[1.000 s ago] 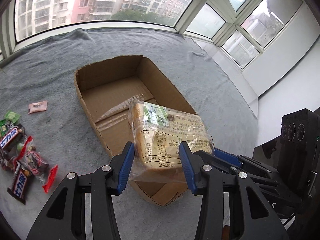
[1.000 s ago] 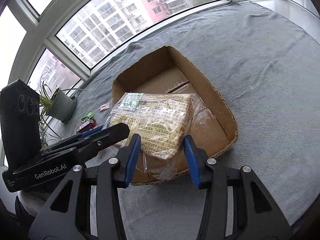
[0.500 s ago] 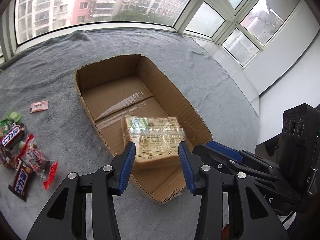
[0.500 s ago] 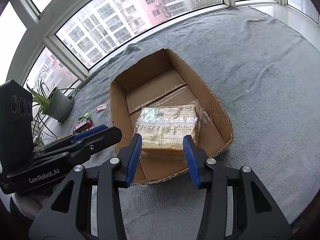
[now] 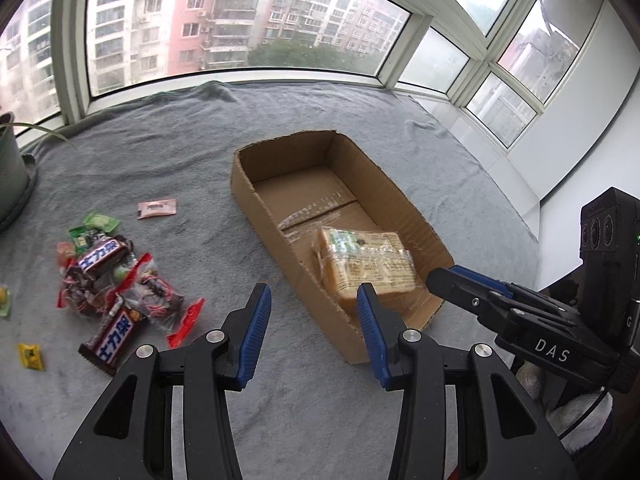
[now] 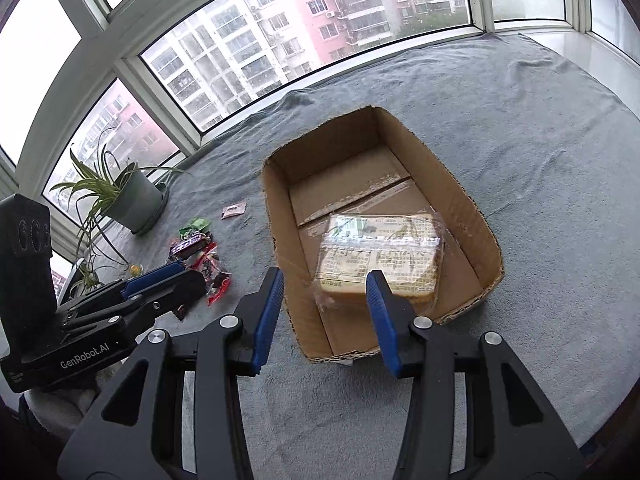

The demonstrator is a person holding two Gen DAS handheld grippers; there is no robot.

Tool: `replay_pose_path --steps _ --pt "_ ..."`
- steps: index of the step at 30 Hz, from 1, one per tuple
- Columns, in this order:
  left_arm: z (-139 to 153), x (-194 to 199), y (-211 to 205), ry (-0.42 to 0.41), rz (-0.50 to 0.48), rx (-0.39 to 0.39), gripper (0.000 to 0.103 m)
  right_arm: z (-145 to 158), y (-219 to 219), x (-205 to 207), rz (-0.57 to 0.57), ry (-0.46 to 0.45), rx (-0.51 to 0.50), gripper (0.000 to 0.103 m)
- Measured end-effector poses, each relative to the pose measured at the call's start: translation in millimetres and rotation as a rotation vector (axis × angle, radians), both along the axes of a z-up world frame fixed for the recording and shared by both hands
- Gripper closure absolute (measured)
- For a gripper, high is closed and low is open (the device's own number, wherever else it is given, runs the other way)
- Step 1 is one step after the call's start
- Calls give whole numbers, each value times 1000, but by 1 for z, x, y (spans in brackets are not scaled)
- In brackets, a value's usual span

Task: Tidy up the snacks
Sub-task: 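Open the right tool and move both tools back over the snack pile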

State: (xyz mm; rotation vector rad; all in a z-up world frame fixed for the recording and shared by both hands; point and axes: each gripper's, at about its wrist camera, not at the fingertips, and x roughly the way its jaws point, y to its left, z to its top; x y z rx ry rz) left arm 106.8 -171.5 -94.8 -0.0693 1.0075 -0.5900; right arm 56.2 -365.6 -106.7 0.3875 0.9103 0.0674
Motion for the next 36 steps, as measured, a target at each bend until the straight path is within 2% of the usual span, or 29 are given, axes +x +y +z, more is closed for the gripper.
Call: replay_pose_path --steps 9,12,19,25,30,33,36 --pt "3 -9 77 -31 135 39 60 22 52 15 138 -43 -16 55" --pt "-1 -8 106 -29 192 62 58 25 71 29 187 -50 -49 46" --pt "-22 -2 156 3 299 120 58 10 122 71 329 -19 -127 45" --pt "-41 2 161 23 293 153 58 -24 158 100 429 53 -190 45" --pt "-52 7 151 13 256 182 58 -54 168 116 456 119 -193 45" --pt "-57 10 140 -1 223 201 53 -69 171 123 465 155 -178 45" --pt "-64 13 128 -10 186 234 53 -80 171 129 469 181 -167 45"
